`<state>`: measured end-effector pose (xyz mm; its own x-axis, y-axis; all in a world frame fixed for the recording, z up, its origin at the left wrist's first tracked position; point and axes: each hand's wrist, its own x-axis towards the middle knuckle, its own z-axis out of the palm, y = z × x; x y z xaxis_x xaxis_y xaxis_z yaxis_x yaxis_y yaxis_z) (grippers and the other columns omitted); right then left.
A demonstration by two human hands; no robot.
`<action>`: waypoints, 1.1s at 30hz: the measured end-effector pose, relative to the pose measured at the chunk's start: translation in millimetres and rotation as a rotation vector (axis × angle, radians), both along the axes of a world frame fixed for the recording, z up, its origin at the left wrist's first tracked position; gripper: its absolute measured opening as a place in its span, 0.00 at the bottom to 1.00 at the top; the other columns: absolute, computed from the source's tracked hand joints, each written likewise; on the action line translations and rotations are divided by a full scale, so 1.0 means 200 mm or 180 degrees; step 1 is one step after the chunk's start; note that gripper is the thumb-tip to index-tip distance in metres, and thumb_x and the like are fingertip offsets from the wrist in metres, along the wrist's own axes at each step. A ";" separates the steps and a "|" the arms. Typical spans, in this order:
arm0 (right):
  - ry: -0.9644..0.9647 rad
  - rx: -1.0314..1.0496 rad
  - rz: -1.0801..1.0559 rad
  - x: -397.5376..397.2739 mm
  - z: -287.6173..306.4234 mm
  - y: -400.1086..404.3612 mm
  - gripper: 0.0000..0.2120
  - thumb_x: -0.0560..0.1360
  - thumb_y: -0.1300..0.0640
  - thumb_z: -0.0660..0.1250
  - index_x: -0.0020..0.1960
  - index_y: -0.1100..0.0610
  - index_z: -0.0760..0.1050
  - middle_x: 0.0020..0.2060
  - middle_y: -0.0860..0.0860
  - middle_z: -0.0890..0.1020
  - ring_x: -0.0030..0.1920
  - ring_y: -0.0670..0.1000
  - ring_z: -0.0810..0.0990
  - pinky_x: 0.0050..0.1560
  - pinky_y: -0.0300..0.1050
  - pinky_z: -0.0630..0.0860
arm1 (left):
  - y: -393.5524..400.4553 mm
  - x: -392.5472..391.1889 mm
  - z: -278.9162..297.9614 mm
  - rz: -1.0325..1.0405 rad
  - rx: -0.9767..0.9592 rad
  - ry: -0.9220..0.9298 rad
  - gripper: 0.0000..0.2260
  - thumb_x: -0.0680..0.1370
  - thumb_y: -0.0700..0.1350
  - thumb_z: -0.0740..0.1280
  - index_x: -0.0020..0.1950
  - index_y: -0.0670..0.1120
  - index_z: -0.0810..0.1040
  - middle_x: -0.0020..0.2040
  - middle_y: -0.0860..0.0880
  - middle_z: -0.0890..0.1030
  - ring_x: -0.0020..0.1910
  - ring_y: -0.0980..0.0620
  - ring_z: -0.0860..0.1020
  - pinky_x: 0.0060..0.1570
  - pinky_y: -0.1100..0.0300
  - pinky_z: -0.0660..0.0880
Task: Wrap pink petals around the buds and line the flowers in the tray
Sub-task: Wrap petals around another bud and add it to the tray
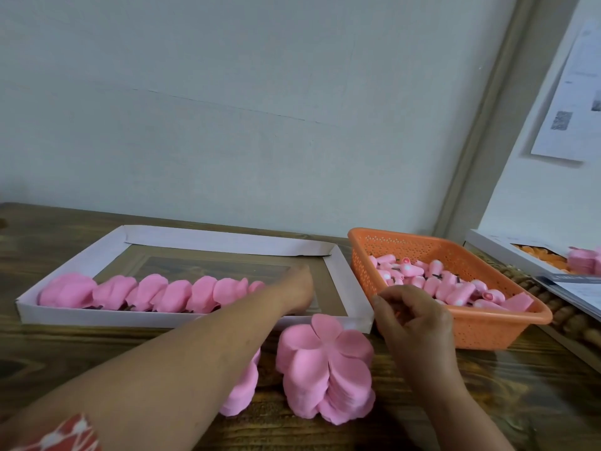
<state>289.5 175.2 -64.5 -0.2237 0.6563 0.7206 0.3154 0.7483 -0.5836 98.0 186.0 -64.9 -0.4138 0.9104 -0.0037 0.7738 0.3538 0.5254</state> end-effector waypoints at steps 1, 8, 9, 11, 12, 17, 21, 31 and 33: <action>-0.0006 0.0010 -0.0007 0.00 0.00 0.00 0.06 0.69 0.67 0.71 0.36 0.59 0.80 0.28 0.51 0.78 0.29 0.52 0.76 0.31 0.54 0.75 | 0.00 0.01 0.00 0.0002 -0.0093 0.0102 0.14 0.79 0.32 0.56 0.63 0.33 0.72 0.64 0.35 0.74 0.62 0.39 0.74 0.52 0.52 0.71; -0.0078 0.0030 -0.0011 0.00 0.00 0.01 0.06 0.69 0.67 0.71 0.37 0.58 0.80 0.28 0.50 0.79 0.30 0.53 0.77 0.32 0.55 0.76 | -0.02 0.00 0.01 -0.0578 -0.0862 0.1132 0.12 0.78 0.32 0.58 0.56 0.33 0.78 0.57 0.37 0.80 0.56 0.41 0.79 0.51 0.54 0.75; -0.0080 0.0030 -0.0009 0.00 0.00 0.01 0.06 0.69 0.67 0.71 0.37 0.58 0.80 0.29 0.50 0.79 0.31 0.53 0.77 0.32 0.56 0.76 | -0.03 0.00 0.00 -0.0641 -0.0896 0.1290 0.11 0.78 0.32 0.58 0.56 0.33 0.78 0.56 0.37 0.80 0.56 0.40 0.79 0.50 0.54 0.75; -0.0080 0.0039 -0.0005 0.00 0.00 0.01 0.06 0.69 0.67 0.71 0.37 0.58 0.80 0.29 0.51 0.79 0.30 0.53 0.77 0.32 0.56 0.76 | -0.01 0.00 0.00 -0.0659 -0.0984 0.1526 0.12 0.78 0.33 0.58 0.56 0.34 0.79 0.58 0.38 0.80 0.57 0.40 0.78 0.52 0.52 0.74; -0.0079 0.0047 -0.0005 0.00 0.00 0.01 0.06 0.69 0.67 0.71 0.37 0.58 0.80 0.28 0.51 0.79 0.30 0.53 0.77 0.32 0.56 0.76 | -0.01 0.00 0.01 -0.0645 -0.1060 0.1708 0.13 0.78 0.33 0.58 0.58 0.36 0.78 0.60 0.39 0.79 0.59 0.40 0.77 0.56 0.49 0.73; -0.0061 0.0078 -0.0024 0.00 -0.01 0.01 0.06 0.69 0.68 0.71 0.36 0.58 0.80 0.28 0.51 0.79 0.30 0.54 0.77 0.31 0.55 0.75 | -0.03 0.01 0.04 -0.0563 -0.1289 0.2031 0.15 0.80 0.39 0.57 0.65 0.45 0.74 0.67 0.43 0.72 0.65 0.40 0.71 0.61 0.40 0.66; -0.0076 0.0127 -0.0027 0.00 -0.01 0.01 0.06 0.69 0.68 0.71 0.36 0.59 0.80 0.28 0.51 0.78 0.30 0.53 0.77 0.30 0.53 0.75 | -0.03 0.02 0.07 -0.0656 -0.1473 0.2346 0.20 0.79 0.36 0.58 0.70 0.45 0.70 0.68 0.43 0.70 0.65 0.40 0.70 0.51 0.44 0.68; -0.0089 0.0211 -0.0039 0.00 -0.02 0.01 0.07 0.69 0.69 0.71 0.37 0.58 0.79 0.28 0.49 0.78 0.29 0.48 0.76 0.28 0.48 0.74 | -0.08 0.02 0.12 -0.1114 -0.1801 0.2540 0.16 0.82 0.43 0.58 0.67 0.39 0.74 0.62 0.40 0.76 0.52 0.43 0.74 0.54 0.53 0.73; -0.0091 0.0211 -0.0038 0.00 -0.02 0.02 0.07 0.69 0.69 0.71 0.37 0.58 0.79 0.28 0.49 0.78 0.29 0.48 0.75 0.28 0.48 0.73 | -0.09 0.02 0.13 -0.1189 -0.1903 0.2633 0.16 0.83 0.43 0.57 0.68 0.39 0.73 0.63 0.40 0.76 0.56 0.42 0.75 0.55 0.53 0.73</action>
